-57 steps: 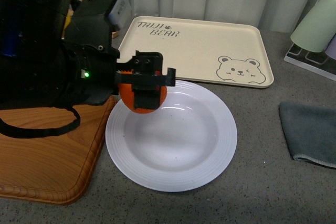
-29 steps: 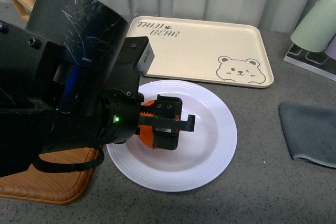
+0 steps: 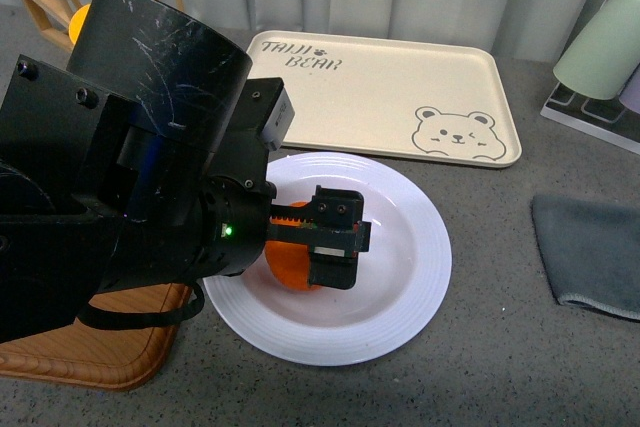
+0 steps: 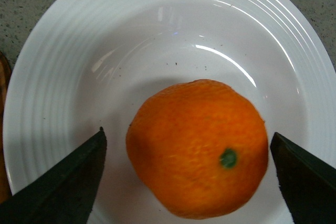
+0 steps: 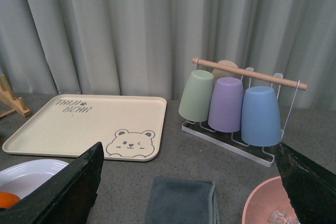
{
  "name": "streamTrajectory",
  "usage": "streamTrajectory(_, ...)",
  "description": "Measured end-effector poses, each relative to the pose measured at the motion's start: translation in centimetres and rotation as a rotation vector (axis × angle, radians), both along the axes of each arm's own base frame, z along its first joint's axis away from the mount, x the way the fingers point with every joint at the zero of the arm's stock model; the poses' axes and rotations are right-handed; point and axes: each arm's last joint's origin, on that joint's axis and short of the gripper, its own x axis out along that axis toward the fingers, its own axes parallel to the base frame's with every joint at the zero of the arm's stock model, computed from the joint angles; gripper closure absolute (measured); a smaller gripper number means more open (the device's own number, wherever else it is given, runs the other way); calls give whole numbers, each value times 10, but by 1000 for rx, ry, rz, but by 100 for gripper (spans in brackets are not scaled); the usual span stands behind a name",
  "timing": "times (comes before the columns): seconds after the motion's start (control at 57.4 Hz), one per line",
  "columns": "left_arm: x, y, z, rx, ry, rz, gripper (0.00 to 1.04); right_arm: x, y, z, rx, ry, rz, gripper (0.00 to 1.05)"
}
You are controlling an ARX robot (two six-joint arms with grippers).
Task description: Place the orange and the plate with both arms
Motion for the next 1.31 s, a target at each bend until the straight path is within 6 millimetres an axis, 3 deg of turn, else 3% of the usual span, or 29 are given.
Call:
streamTrajectory(0.035,0,0,1,10,-12,5,5,0,0,0,0,0,0,9)
streamTrajectory(0.105,1,1,6,9,-28,7,7,0,0,0,0,0,0,9)
streamTrajectory(0.348,1,22,51,-1,-202,140,7,0,0,0,0,0,0,9)
streamTrajectory(0.575,-28,49,79,-26,-351,270,7,0,0,0,0,0,0,9)
streamTrajectory(1.08,-117,125,95,26,-464,712,7,0,0,0,0,0,0,9)
streamTrajectory(1.254,-122,128,100,-4,-497,733,7,0,0,0,0,0,0,9)
streamTrajectory(1.307,-121,129,94,-23,-533,636,13,0,0,0,0,0,0,9)
